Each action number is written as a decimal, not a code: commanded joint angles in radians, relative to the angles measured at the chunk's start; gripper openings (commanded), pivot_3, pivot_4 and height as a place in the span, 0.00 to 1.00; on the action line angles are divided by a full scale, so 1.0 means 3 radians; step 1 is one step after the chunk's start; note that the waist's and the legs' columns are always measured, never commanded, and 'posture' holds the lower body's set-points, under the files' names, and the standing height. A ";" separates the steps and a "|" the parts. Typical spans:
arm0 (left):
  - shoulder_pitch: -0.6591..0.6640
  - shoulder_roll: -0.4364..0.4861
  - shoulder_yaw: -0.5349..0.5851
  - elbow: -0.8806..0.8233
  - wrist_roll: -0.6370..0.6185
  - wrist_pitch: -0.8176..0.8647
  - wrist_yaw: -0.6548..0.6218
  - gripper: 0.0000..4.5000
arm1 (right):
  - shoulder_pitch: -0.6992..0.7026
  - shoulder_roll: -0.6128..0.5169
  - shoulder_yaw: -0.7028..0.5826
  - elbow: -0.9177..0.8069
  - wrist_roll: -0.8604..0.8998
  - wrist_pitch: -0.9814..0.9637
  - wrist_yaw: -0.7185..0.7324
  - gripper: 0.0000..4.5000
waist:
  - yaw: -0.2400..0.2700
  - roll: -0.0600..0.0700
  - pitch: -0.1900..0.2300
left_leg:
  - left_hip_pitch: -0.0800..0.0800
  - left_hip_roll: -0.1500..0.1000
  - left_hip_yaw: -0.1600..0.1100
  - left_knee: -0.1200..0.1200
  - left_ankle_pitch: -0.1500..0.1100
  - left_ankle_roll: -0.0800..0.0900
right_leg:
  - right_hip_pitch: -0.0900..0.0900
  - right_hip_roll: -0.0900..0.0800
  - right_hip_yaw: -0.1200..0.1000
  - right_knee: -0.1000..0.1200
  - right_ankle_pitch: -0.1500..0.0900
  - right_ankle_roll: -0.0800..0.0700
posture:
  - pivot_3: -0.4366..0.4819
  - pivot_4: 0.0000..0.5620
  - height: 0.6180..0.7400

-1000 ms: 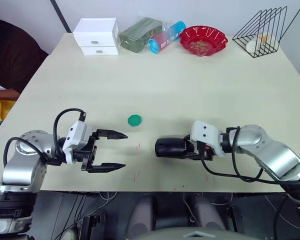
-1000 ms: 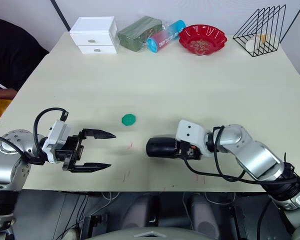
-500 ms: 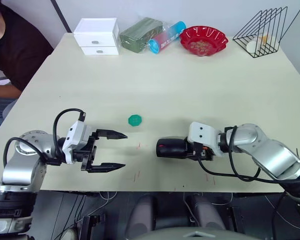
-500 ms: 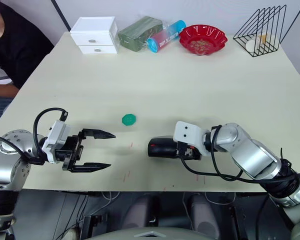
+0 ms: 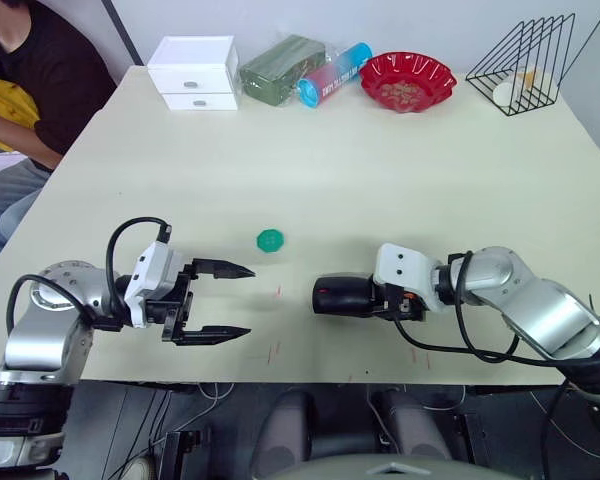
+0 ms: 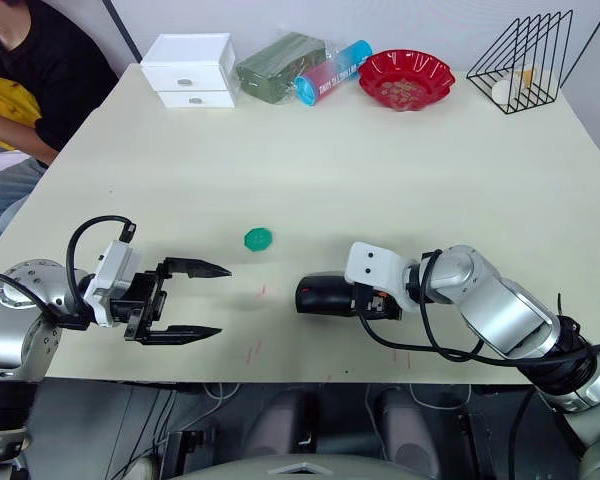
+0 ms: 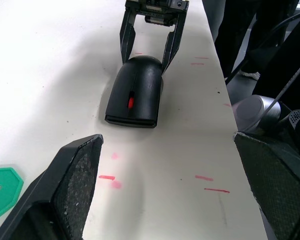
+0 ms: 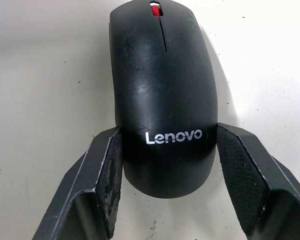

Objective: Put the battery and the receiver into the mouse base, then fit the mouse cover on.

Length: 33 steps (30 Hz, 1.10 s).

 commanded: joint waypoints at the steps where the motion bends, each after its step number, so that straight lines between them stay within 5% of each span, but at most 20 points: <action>1: -0.0005 0.0045 0.0047 -0.0028 -0.0031 -0.0031 -0.0061 1.00 | -0.0073 -0.0066 0.0054 -0.0077 -0.0033 0.0068 0.0045 0.56 | -0.0001 0.0000 0.0000 | 0.0000 0.0000 0.0000 0.0000 0.0000 0.0000 | 0.0000 0.0000 0.0000 0.0000 0.0000 0.0000 | 0.48 0.27 1.00; 33: 0.0021 0.0037 0.0048 -0.0014 -0.0019 -0.0053 -0.0053 1.00 | -0.0448 -0.0010 0.0365 -0.0080 -0.0044 0.0461 0.0034 0.56 | -0.0008 0.0000 0.0000 | 0.0000 0.0000 0.0000 0.0000 0.0000 0.0000 | -0.0001 0.0000 0.0000 0.0000 0.0000 0.0000 | 0.48 0.27 1.00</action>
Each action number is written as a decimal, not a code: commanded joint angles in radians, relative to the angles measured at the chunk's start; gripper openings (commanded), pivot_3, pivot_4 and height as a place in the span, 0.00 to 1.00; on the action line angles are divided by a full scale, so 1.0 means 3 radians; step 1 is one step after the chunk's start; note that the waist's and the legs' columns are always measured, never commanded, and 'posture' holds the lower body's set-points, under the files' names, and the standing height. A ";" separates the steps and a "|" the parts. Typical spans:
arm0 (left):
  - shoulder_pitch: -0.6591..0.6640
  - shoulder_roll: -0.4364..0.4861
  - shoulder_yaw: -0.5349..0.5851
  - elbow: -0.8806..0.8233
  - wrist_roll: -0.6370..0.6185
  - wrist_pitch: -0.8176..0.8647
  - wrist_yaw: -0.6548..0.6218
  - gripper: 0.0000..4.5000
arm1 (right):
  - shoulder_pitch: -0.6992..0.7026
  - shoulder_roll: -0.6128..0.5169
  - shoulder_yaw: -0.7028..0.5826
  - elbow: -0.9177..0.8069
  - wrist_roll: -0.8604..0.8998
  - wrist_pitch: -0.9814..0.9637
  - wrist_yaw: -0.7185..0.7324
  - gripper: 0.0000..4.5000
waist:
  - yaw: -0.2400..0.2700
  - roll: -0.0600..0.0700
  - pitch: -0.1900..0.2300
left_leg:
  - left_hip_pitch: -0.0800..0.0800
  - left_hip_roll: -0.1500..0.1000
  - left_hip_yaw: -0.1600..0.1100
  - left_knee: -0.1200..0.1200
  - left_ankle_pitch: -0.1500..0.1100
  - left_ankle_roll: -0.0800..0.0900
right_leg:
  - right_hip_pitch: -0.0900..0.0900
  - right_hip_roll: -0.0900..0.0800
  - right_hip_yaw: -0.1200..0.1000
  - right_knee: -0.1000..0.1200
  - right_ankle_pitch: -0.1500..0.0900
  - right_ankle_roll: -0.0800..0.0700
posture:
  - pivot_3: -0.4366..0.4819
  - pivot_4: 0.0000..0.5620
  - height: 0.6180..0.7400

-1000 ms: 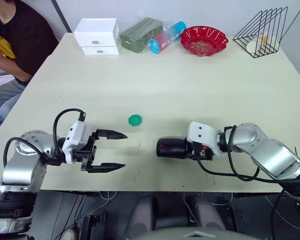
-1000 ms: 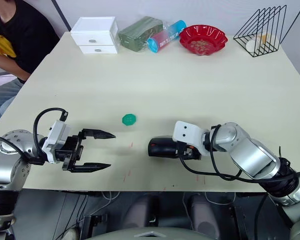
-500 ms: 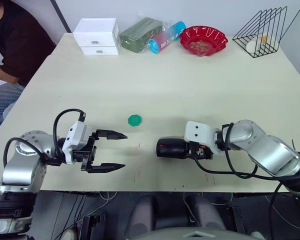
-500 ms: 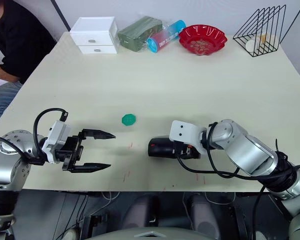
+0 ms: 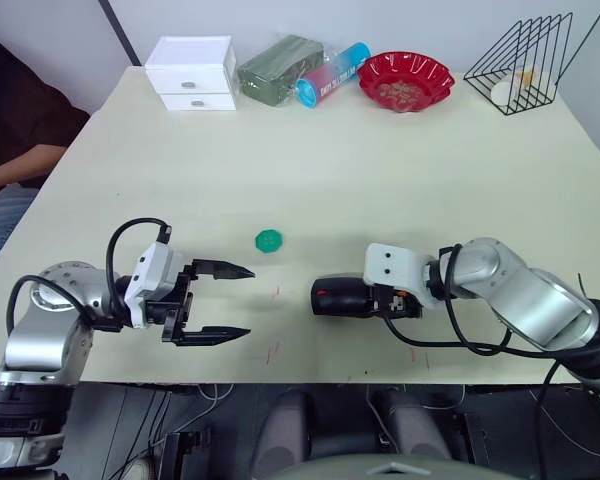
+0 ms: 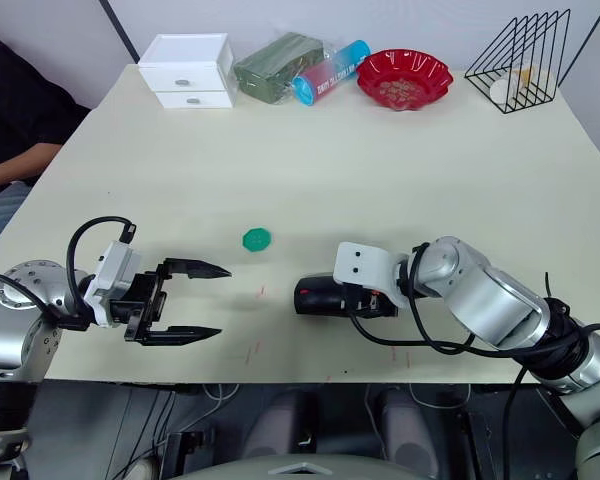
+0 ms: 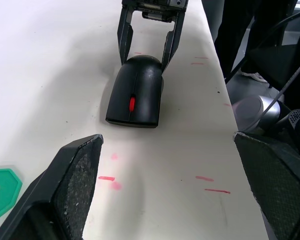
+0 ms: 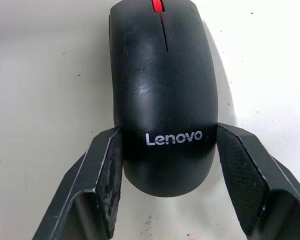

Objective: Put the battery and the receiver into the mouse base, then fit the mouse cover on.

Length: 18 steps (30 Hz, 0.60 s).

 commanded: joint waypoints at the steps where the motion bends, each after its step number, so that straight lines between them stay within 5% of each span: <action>1: 0.0009 0.0037 0.0048 -0.0018 -0.0018 -0.0046 -0.0054 1.00 | -0.0013 -0.0020 0.0029 -0.0015 0.0009 0.0116 0.0005 0.56 | 0.0000 0.0000 0.0000 | 0.0000 0.0000 0.0000 0.0000 0.0000 0.0000 | 0.0000 0.0000 0.0000 0.0000 0.0000 0.0000 | 0.48 0.27 1.00; 18: -0.0020 0.0051 0.0033 0.0005 -0.0014 -0.0049 -0.0082 1.00 | 0.0020 -0.0083 0.0030 -0.0016 0.0008 0.0234 -0.0038 0.56 | 0.0009 -0.0001 -0.0001 | 0.0001 -0.0001 0.0000 0.0001 0.0000 0.0000 | 0.0001 -0.0001 0.0000 0.0001 0.0000 0.0000 | 0.48 0.27 1.00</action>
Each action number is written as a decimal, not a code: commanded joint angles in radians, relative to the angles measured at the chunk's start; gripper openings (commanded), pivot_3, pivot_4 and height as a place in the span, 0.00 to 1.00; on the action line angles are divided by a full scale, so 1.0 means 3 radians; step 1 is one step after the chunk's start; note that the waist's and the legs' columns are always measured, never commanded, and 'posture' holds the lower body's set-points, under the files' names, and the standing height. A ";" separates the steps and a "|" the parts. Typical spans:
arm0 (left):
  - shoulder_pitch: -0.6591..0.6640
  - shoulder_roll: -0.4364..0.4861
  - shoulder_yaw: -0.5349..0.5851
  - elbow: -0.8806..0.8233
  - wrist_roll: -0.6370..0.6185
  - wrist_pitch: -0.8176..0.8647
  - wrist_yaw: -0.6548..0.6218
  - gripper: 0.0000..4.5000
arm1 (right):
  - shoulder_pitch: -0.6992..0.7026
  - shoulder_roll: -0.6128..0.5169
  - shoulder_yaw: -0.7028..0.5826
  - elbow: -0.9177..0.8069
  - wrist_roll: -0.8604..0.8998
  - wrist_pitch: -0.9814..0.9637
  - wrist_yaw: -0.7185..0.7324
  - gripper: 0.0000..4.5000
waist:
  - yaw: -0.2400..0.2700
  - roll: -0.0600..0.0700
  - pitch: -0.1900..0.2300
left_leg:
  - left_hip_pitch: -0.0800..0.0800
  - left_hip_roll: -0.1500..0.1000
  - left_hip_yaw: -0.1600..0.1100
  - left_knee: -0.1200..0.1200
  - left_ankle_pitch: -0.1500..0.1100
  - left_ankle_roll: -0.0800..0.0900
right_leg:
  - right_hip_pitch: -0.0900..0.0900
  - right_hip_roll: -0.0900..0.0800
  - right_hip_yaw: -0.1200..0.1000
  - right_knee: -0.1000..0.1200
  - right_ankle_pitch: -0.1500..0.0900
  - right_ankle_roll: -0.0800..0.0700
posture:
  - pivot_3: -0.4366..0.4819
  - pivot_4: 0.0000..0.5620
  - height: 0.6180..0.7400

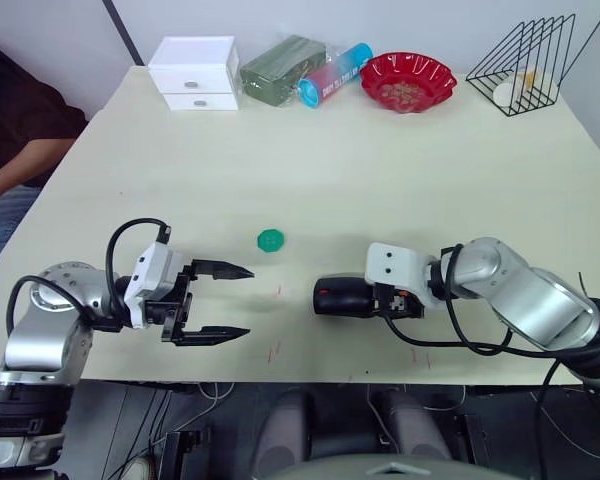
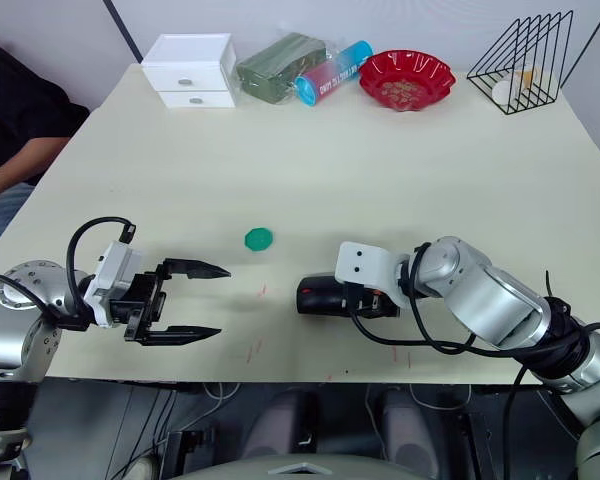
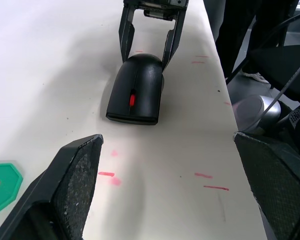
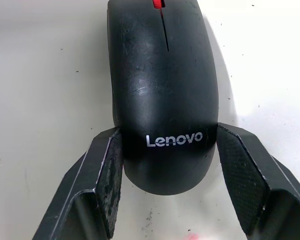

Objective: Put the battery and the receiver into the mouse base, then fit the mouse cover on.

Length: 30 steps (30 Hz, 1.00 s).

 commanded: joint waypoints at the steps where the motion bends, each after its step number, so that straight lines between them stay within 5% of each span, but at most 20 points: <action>1: -0.0022 0.0050 0.0034 -0.0021 -0.0018 -0.0045 -0.0078 1.00 | 0.0027 -0.0060 0.0031 0.0007 0.0000 0.0096 -0.0008 0.56 | 0.0000 0.0000 0.0000 | 0.0000 0.0000 0.0000 0.0000 0.0000 0.0000 | 0.0000 0.0000 0.0000 0.0000 0.0000 0.0000 | 0.48 0.27 1.00; 30: -0.0036 0.0046 -0.0008 -0.0028 -0.0016 -0.0034 -0.0076 1.00 | -0.0391 0.0126 0.0365 -0.0107 0.0058 0.0475 -0.0100 0.56 | -0.0016 0.0000 0.0000 | 0.0002 0.0001 -0.0001 0.0000 0.0000 0.0000 | -0.0001 0.0001 0.0000 0.0005 0.0000 -0.0001 | 0.48 0.27 1.00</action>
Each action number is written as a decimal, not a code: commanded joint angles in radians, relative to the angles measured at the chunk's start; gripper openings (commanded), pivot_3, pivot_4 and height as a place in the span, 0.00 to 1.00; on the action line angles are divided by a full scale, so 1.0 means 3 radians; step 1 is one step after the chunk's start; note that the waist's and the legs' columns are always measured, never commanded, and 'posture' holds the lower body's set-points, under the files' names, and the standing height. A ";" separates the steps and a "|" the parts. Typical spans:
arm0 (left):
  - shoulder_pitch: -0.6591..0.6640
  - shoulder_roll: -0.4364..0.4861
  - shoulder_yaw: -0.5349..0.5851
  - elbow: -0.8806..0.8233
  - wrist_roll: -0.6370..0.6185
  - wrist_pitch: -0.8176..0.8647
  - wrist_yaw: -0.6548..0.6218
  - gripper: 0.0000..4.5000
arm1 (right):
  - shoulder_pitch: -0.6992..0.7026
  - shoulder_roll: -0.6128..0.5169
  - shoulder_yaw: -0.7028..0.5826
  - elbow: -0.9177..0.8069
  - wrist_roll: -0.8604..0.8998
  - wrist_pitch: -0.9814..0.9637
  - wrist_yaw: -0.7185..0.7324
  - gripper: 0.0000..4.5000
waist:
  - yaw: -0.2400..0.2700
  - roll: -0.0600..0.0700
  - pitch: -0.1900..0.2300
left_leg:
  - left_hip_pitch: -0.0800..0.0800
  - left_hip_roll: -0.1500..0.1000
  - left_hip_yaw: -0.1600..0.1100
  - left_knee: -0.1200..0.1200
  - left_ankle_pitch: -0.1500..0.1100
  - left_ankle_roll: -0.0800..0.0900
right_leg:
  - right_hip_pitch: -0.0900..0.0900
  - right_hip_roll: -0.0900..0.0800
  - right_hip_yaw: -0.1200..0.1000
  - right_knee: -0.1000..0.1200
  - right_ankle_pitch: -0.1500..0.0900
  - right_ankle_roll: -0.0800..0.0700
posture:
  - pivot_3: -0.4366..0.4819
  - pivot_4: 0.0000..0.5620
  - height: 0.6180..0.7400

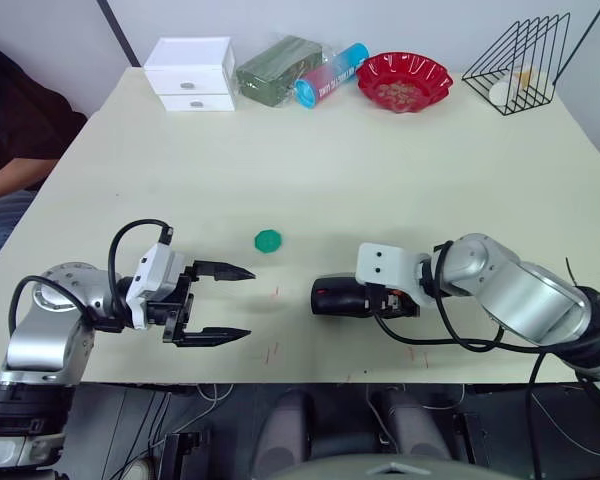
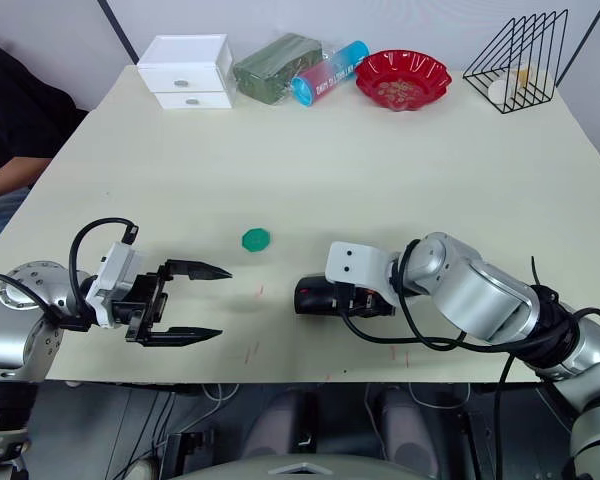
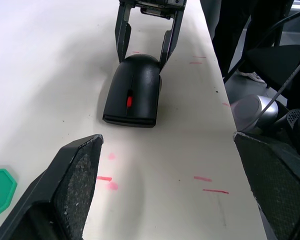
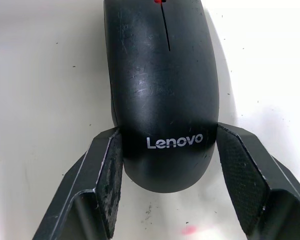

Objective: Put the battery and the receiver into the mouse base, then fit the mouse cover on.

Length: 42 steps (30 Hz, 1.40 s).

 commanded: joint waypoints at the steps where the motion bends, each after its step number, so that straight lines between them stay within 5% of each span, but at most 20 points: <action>1: -0.0032 0.0046 0.0022 -0.0027 -0.0017 -0.0034 -0.0076 1.00 | -0.0052 0.0037 0.0101 -0.0052 0.0023 0.0037 -0.0017 0.56 | -0.0003 0.0000 0.0000 | 0.0000 0.0000 0.0000 0.0000 0.0000 0.0000 | 0.0000 0.0000 0.0000 0.0000 0.0000 0.0000 | 0.48 0.27 1.00; 42: 0.0037 0.0059 0.0050 -0.0029 -0.0024 -0.0078 -0.0085 1.00 | -0.0415 0.0062 0.0272 -0.0067 0.0122 0.0125 0.0033 0.56 | -0.0005 0.0001 0.0000 | -0.0001 0.0001 0.0001 0.0000 0.0000 0.0000 | -0.0002 0.0000 0.0000 0.0002 0.0000 -0.0001 | 0.48 0.27 1.00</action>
